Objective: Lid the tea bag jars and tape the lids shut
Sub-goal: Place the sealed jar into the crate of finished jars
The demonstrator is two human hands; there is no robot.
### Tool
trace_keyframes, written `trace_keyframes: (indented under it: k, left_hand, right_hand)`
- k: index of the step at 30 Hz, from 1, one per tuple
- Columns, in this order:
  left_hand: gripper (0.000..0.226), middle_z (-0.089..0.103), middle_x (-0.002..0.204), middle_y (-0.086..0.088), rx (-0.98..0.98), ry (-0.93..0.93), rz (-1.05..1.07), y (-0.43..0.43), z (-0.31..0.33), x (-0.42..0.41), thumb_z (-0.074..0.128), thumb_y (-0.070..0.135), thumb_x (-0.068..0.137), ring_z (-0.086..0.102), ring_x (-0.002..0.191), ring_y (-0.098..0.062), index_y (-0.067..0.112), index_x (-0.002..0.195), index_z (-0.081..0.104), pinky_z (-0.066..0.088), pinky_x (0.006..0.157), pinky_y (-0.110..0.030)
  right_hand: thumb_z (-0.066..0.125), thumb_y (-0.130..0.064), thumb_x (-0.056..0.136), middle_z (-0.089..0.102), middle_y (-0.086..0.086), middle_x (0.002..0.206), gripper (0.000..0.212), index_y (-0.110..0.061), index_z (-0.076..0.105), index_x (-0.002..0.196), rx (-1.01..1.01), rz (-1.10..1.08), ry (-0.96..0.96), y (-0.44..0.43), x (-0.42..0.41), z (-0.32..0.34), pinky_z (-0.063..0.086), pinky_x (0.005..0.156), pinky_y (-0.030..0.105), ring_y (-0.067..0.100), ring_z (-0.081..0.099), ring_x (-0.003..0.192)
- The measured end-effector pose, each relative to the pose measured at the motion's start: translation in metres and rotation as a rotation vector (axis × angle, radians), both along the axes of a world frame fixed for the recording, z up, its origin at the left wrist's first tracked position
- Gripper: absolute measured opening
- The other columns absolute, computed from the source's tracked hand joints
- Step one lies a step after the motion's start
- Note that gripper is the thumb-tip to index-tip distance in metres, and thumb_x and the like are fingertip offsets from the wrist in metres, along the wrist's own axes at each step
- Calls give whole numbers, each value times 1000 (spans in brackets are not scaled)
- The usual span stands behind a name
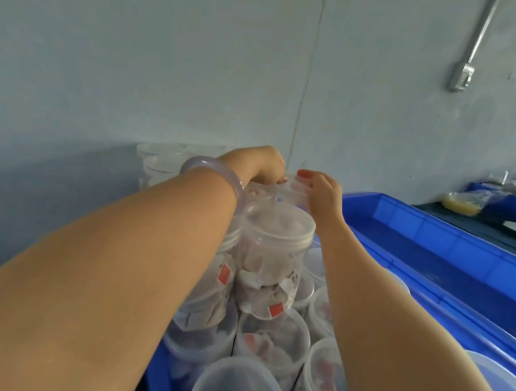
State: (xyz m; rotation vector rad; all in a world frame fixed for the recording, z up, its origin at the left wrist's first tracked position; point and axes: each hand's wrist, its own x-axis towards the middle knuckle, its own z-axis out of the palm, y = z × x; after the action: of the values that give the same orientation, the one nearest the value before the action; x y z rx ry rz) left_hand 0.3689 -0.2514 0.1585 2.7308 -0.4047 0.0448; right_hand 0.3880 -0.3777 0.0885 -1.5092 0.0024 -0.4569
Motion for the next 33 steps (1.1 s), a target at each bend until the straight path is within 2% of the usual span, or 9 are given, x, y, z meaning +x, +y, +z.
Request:
trace_keyframes:
  k: [5, 9, 11, 13, 18, 21, 29, 31, 33]
  left_hand:
    - [23, 64, 118, -13, 20, -20, 43, 2, -5, 5, 52, 15, 95, 59, 97, -25, 2, 109, 65, 45, 96, -36]
    - [33, 63, 123, -11, -105, -67, 69, 0, -4, 1, 51, 3, 90, 59, 112, -28, 6, 120, 64, 47, 97, -35]
    - [37, 60, 129, -7, -171, -61, 47, 2, -1, -3, 48, 1, 92, 56, 117, -25, 10, 125, 61, 43, 98, -30]
    - [39, 58, 132, -5, -249, -76, 27, 7, 7, -10, 48, 1, 93, 54, 119, -23, 14, 128, 59, 40, 96, -26]
    - [33, 64, 119, -9, -340, -178, 86, 40, 32, -49, 54, 0, 89, 58, 112, -24, 10, 118, 66, 43, 89, -26]
    - [33, 66, 114, -10, -290, -201, 188, 88, 39, -79, 55, -1, 86, 59, 109, -26, 7, 115, 67, 44, 84, -29]
    - [38, 65, 88, -9, -431, -230, 587, 305, -3, -218, 46, -7, 79, 56, 82, -19, 6, 107, 69, 44, 72, -20]
    - [39, 66, 90, -8, -440, -216, 695, 362, -35, -262, 49, -9, 79, 58, 79, -16, 8, 108, 68, 45, 60, -15]
    - [39, 69, 99, -11, -454, -223, 804, 412, -68, -296, 50, -9, 79, 61, 83, -18, 7, 110, 68, 49, 65, -21]
  right_hand:
    - [35, 1, 89, 62, 4, 86, 35, -6, 68, 99, -84, 33, 42, 1, 2, 3, 46, 56, 17, 16, 56, 75]
    - [39, 3, 93, 61, 7, 86, 34, 3, 64, 117, -234, 125, 129, -1, 0, 12, 43, 63, 28, 21, 52, 77]
    - [49, -4, 95, 67, 15, 102, 27, 0, 64, 118, -389, 106, 98, -4, -6, 21, 49, 76, 34, 21, 59, 85]
    - [58, -13, 93, 68, 14, 111, 25, -5, 68, 114, -618, 11, -3, -6, -12, 38, 46, 74, 22, 15, 59, 87]
    - [63, -17, 87, 54, 11, 71, 20, 1, 70, 92, -1003, 74, -45, 45, -40, 89, 34, 58, 26, 20, 43, 69]
    - [61, -20, 87, 55, 11, 74, 23, 1, 69, 91, -1161, 150, -58, 103, -64, 107, 36, 60, 27, 24, 48, 71]
    - [63, -12, 81, 57, 10, 77, 21, 1, 68, 97, -1075, 559, -189, 341, -173, 74, 36, 55, 27, 24, 52, 74]
    - [60, -9, 83, 63, 15, 88, 26, 2, 67, 105, -1066, 717, -196, 403, -208, 44, 37, 57, 27, 27, 58, 82]
    - [56, -9, 86, 66, 21, 106, 29, 2, 64, 112, -1071, 835, -192, 457, -239, 14, 40, 68, 27, 31, 62, 99]
